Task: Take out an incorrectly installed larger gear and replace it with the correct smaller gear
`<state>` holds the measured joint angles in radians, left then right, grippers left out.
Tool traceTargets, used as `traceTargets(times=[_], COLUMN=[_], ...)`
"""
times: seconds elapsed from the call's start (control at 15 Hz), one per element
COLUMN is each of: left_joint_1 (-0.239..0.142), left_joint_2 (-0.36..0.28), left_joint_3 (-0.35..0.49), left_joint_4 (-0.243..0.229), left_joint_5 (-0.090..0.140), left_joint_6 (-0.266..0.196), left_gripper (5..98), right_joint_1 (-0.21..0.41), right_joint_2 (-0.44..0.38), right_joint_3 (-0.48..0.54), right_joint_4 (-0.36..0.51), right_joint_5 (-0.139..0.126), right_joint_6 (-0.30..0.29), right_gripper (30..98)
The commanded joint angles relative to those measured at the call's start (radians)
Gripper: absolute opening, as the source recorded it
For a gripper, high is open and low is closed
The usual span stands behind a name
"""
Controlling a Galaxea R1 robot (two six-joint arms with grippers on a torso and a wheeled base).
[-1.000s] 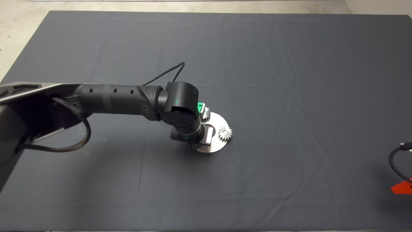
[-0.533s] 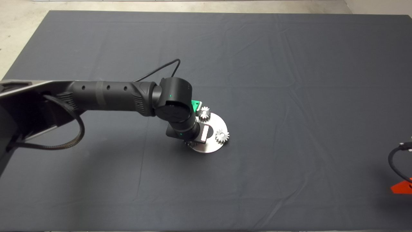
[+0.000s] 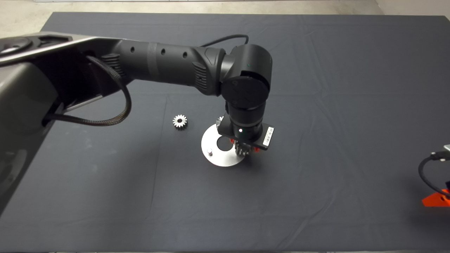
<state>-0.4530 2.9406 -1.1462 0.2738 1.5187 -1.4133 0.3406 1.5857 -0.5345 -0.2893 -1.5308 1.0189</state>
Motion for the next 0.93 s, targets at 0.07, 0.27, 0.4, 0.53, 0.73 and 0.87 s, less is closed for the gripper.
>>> traceTargets(times=[0.07, 0.27, 0.4, 0.53, 0.73, 0.87], left_joint_1=[-0.089, -0.086, -0.084, -0.084, -0.079, -0.041], left_joint_2=[-0.026, -0.152, -0.247, -0.358, -0.529, -0.620], left_joint_3=[-0.021, -0.005, 0.064, 0.179, 0.344, 0.416], left_joint_4=[-0.018, 0.037, 0.126, 0.222, 0.311, 0.390], left_joint_5=[0.090, 0.087, 0.086, 0.084, 0.084, 0.084], left_joint_6=[-0.012, -0.003, -0.003, -0.030, -0.132, -0.164], left_gripper=[43.6, 43.6, 43.6, 43.6, 43.6, 43.6], right_joint_1=[0.000, -0.011, -0.028, -0.034, -0.038, -0.038], right_joint_2=[0.034, 0.037, 0.049, 0.066, 0.099, 0.109], right_joint_3=[-0.019, -0.019, -0.021, -0.022, -0.041, -0.047], right_joint_4=[-0.031, -0.031, -0.031, -0.031, -0.032, -0.031], right_joint_5=[-0.071, -0.071, -0.071, -0.071, -0.072, -0.074], right_joint_6=[0.009, 0.009, 0.010, 0.040, 0.043, 0.043], right_gripper=[88.8, 88.8, 88.8, 88.8, 88.8, 88.8])
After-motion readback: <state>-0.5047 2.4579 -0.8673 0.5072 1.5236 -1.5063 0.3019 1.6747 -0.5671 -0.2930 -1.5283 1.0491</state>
